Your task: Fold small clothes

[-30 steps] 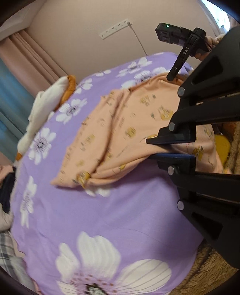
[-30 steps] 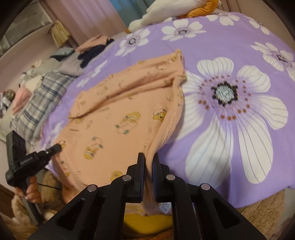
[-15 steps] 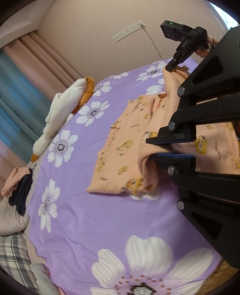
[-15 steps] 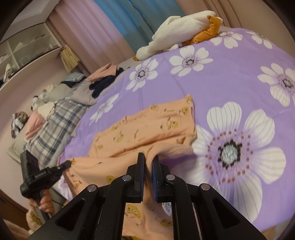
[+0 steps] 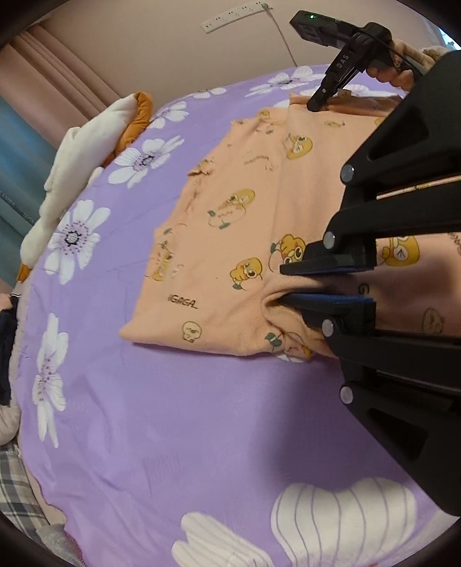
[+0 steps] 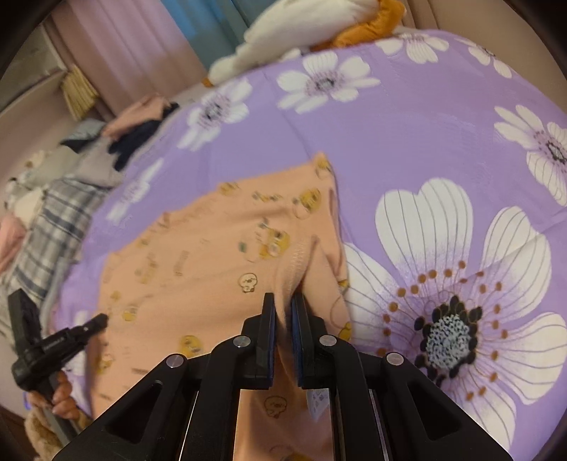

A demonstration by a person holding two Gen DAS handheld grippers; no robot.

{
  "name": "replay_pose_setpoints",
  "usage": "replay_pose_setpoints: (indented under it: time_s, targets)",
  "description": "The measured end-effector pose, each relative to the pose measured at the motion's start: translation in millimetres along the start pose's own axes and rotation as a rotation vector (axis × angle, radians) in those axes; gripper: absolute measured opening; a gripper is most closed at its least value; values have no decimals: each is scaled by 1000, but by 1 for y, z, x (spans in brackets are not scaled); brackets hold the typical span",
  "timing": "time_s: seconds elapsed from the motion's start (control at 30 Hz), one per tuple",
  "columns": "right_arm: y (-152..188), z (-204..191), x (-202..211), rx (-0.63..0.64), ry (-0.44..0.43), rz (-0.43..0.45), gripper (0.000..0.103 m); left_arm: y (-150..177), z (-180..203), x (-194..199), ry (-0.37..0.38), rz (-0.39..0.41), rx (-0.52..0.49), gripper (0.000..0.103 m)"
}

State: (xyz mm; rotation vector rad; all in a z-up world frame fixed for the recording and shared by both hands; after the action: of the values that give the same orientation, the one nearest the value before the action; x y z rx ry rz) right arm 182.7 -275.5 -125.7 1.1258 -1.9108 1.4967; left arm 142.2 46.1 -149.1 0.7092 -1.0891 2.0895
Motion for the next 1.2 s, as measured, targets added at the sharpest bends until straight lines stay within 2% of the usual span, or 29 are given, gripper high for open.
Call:
replay_pose_setpoints:
  time_s: [0.1,0.27,0.3,0.33,0.37,0.4,0.43,0.47,0.53,0.6,0.77,0.87,0.9,0.93,1.0,1.07,1.1,1.13,1.2]
  targets:
    - [4,4,-11,-5,10,-20,10,0,-3,-1,9,-3,-4,11]
    - [6,1,-4,38,33,-12,10,2,-2,8,49,-14,10,14]
    - [6,1,1,38,33,-14,10,4,1,13,53,-19,7,21]
    - [7,3,7,31,24,-12,10,9,2,21,54,-26,-5,35]
    - [8,4,11,24,15,-9,13,13,5,27,49,-24,-17,44]
    - [9,9,19,15,11,-3,27,17,7,33,45,-18,-28,63]
    - [11,12,24,11,16,3,50,25,9,43,42,-11,-56,70]
    - [14,17,32,7,29,15,57,30,10,47,33,-10,-77,70]
    - [22,27,47,10,43,32,59,45,10,58,5,-21,-116,70]
    - [33,35,58,4,29,23,59,56,6,63,5,-33,-110,70]
    - [58,44,66,-24,18,-10,59,85,-5,64,38,-86,-39,69]
    - [70,42,64,-43,-23,-39,59,94,-6,65,52,-67,-15,68]
    - [75,40,62,-47,-43,-56,59,95,-4,65,55,-63,-15,63]
    - [78,39,60,-44,-48,-63,59,97,-2,64,61,-70,-16,54]
    - [81,35,57,-26,-37,-60,56,103,2,60,83,-93,-15,46]
    - [83,30,55,-6,-26,-58,47,107,7,58,71,-88,-44,39]
    - [83,28,52,-2,-36,-59,38,108,8,57,61,-91,-57,23]
    - [85,26,51,-8,-48,-64,25,110,10,55,74,-104,-50,8]
    - [86,24,50,-14,-74,-76,11,113,10,54,117,-129,-3,7]
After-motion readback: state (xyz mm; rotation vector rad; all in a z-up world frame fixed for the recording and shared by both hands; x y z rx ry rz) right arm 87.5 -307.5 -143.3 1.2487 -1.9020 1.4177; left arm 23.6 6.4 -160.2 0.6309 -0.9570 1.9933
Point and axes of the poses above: each gripper's, at about its wrist camera, not at the fingertips, and x roughly against the way its jaws point, z to its right, y to its underside, the point moved 5 cm from there along -x, roughly the way its jaws point, and after that the axes turned 3 degrees about y, right-handed, at the moved point
